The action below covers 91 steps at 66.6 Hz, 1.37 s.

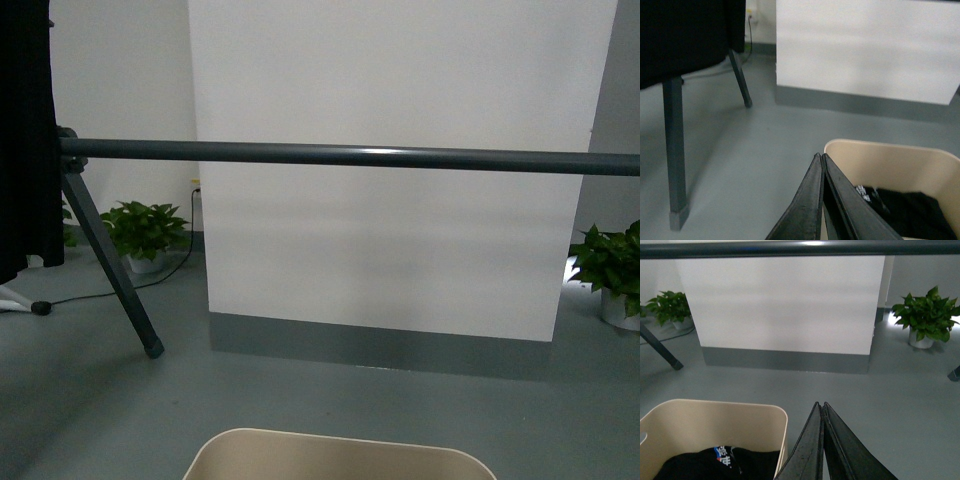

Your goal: Move hamper under clothes hanger

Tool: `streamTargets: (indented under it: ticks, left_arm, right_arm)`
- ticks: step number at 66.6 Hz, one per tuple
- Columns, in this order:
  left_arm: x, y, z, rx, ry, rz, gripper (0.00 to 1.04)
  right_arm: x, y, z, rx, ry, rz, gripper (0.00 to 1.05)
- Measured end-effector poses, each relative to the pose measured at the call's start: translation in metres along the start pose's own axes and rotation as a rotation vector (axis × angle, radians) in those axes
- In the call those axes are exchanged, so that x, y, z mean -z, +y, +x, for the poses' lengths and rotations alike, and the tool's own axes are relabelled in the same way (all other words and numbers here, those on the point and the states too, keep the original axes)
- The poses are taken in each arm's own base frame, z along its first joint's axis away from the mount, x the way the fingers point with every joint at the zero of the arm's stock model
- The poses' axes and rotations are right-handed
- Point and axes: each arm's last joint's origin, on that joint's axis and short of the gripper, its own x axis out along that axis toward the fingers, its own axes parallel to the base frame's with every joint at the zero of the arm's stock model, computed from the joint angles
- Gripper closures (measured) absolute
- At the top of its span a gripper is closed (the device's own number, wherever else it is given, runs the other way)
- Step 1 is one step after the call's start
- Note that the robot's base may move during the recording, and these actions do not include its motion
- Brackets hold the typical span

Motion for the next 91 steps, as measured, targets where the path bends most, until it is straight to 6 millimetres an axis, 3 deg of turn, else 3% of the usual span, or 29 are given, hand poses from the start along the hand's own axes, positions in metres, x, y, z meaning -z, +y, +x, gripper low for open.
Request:
streamTargets:
  ticks: [49,55,75,85,91]
  left_arm:
    - [0.0001,0.0,-0.007,0.0,-0.018,-0.001,1.0]
    - [0.0001,0.0,-0.007,0.0,-0.018,0.0,0.86]
    - [0.0001,0.0,-0.007,0.0,-0.018,0.0,0.23]
    - [0.0001,0.0,-0.007,0.0,-0.018,0.001,0.05]
    - [0.0001,0.0,-0.007,0.0,-0.018,0.001,0.07]
  right_arm:
    - [0.0006,0.0001,-0.0072,-0.003,-0.014,0.0,1.02]
    - [0.0006,0.0001,-0.0072,-0.003,-0.014,-0.001,0.89]
    - [0.0006,0.0001,-0.0072,-0.003,-0.014,-0.001,0.28]
    - [0.0007,0.0001,-0.0072,-0.003,-0.013,0.0,0.06]
    - [0.0007,0.0001,-0.0072,-0.003,-0.013,0.0,0.08]
